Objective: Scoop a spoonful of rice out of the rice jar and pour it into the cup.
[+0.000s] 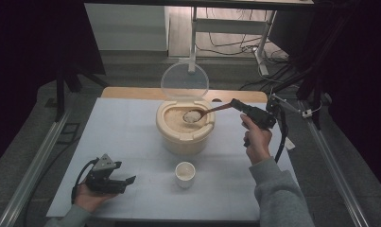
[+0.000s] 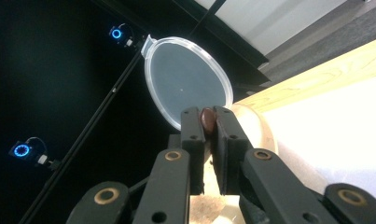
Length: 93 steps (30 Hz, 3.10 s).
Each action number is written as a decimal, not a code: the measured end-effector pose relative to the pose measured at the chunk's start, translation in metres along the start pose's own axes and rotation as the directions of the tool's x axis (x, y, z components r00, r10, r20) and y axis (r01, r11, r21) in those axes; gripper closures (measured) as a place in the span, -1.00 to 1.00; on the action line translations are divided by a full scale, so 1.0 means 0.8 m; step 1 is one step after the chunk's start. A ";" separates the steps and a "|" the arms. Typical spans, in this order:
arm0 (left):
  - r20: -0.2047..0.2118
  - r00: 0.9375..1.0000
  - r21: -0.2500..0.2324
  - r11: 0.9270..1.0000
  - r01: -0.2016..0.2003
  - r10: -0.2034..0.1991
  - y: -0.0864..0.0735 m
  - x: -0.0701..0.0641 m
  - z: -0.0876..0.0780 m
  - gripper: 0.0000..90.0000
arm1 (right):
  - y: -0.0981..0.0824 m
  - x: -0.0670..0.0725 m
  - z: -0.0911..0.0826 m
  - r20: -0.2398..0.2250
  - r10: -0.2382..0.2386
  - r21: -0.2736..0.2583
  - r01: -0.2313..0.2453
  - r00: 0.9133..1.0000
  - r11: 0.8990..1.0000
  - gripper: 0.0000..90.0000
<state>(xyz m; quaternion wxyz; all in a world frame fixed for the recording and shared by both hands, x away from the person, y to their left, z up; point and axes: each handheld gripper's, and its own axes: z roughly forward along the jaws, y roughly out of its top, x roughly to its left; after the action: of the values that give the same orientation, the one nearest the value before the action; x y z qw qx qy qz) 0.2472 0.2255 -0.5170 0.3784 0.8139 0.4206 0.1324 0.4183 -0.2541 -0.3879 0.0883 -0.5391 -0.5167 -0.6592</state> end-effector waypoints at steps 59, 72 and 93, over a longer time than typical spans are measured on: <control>-0.002 1.000 0.006 1.000 -0.007 0.007 0.000 -0.001 0.001 -0.57 | -0.082 -0.013 -0.041 -0.024 -0.015 0.268 0.021 1.000 0.963 0.84; -0.002 1.000 0.009 1.000 -0.008 0.008 0.000 -0.001 0.002 -0.57 | -0.088 -0.012 -0.031 0.022 -0.087 0.304 0.076 0.996 0.950 0.84; -0.001 1.000 0.008 1.000 -0.008 0.008 0.000 -0.001 0.002 -0.57 | -0.084 0.013 -0.024 0.045 -0.197 0.339 0.170 0.979 0.925 0.84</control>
<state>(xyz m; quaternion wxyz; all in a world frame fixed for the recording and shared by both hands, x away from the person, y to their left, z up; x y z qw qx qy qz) 0.2474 0.2243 -0.5179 0.3744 0.8169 0.4181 0.1327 0.3570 -0.2338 -0.4171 0.0958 -0.4911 -0.6721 -0.5459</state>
